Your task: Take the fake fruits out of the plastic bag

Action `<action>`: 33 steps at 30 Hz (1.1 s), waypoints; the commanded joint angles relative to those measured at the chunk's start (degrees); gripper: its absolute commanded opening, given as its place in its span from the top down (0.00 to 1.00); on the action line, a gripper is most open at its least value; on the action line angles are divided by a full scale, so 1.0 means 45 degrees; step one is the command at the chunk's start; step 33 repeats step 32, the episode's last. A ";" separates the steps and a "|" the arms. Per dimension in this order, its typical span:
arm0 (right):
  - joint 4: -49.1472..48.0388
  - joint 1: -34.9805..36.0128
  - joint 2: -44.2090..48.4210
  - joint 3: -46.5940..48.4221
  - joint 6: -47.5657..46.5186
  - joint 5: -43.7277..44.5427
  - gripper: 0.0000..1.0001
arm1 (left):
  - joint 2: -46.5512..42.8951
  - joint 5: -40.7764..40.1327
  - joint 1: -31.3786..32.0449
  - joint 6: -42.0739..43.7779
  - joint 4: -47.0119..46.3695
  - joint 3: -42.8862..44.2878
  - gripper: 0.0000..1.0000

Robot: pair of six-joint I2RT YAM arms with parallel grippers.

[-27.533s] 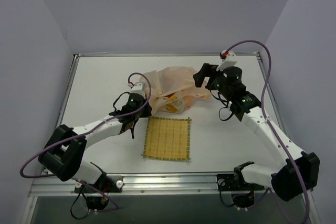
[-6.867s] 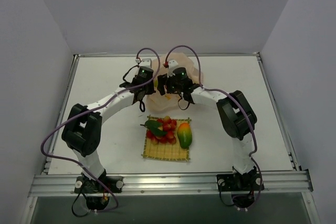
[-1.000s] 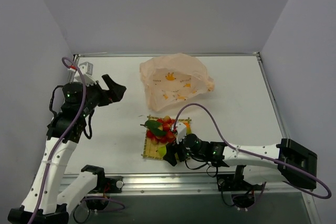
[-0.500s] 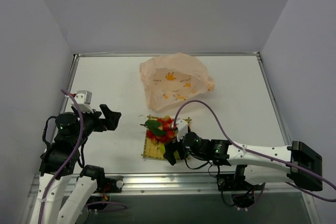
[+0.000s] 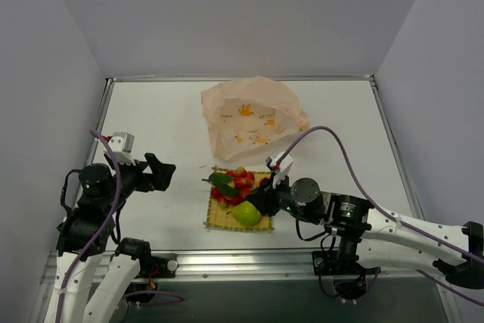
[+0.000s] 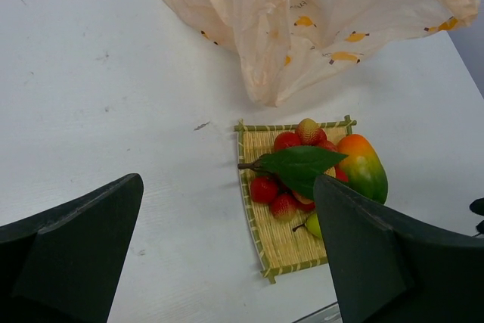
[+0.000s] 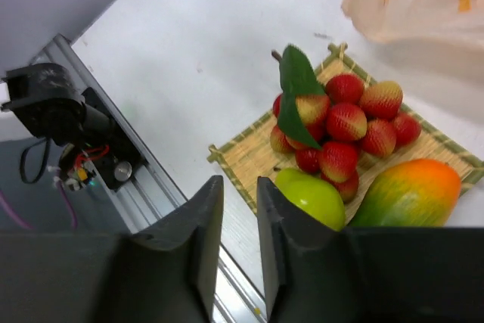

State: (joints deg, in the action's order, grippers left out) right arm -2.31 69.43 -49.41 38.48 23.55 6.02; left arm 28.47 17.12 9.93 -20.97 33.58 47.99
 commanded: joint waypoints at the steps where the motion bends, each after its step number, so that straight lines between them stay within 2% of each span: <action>1: 0.0453 0.0060 0.0723 0.1269 -0.0545 0.1525 0.85 | -0.0174 0.0722 -0.0118 0.0383 -0.0470 0.0137 0.06; 2: 0.0454 0.0060 0.0919 0.1447 -0.0623 0.1939 0.97 | -0.0193 0.0919 -0.0137 0.0402 -0.0490 0.0156 0.06; 3: 0.0454 0.0060 0.1404 0.1584 -0.0682 0.2310 1.00 | -0.0213 0.1037 -0.0137 0.0480 -0.0510 0.0176 0.06; 6: 0.0454 0.0060 0.2691 0.1976 -0.0761 0.3348 0.99 | -0.0427 0.1428 -0.0118 0.0442 -0.0588 0.0157 0.06; 7: 0.0454 0.0060 0.3085 0.2054 -0.0742 0.3736 0.93 | -0.0486 0.1468 -0.0098 0.0364 -0.0607 0.0137 0.06; 8: 0.0628 0.0060 0.3495 0.2074 -0.0683 0.3953 0.85 | -0.0641 0.1565 -0.0098 0.0112 -0.0627 0.0137 0.06; 9: 0.0900 0.0060 0.4408 0.2035 -0.0644 0.4245 0.66 | -0.0701 0.1682 -0.0098 0.0013 -0.0608 0.0156 0.06; 10: 0.0961 0.0060 0.4900 0.1977 -0.0586 0.4518 0.53 | -0.0701 0.1760 -0.0098 -0.0065 -0.0511 0.0234 0.06; 11: 0.1000 0.0060 0.5389 0.1725 -0.0392 0.5101 0.20 | -0.0663 0.1858 -0.0098 -0.0240 -0.0413 0.0525 0.06; 12: 0.1117 0.0060 0.6360 0.1549 -0.0235 0.5378 0.06 | -0.0624 0.1878 -0.0098 -0.0319 -0.0257 0.0740 0.06; 13: 0.1118 0.0040 0.6873 0.1334 -0.0021 0.5613 0.00 | -0.0565 0.1897 -0.0098 -0.0378 -0.0179 0.0975 0.06; 16: 0.1176 0.0060 0.8223 0.0493 0.0216 0.6141 0.00 | -0.0254 0.1801 -0.0098 -0.0515 -0.0099 0.2048 0.06; 22: 0.1684 0.0079 0.8811 0.0316 0.0333 0.6357 0.00 | 0.0313 0.1292 -0.0118 -0.0749 -0.0197 0.3767 0.06; 29: 0.1918 0.0060 0.9046 0.0296 0.0333 0.6844 0.00 | 0.0119 0.0648 -0.0098 -0.0711 0.0270 0.3868 0.06; 32: 0.1899 0.0060 0.8599 0.0491 0.0333 0.8579 0.00 | 0.0197 0.0394 -0.0098 -0.1002 -0.0154 0.3518 0.06; 33: 0.1899 0.0060 0.8599 0.0491 0.0333 0.8579 0.00 | 0.0197 0.0394 -0.0098 -0.1002 -0.0154 0.3518 0.06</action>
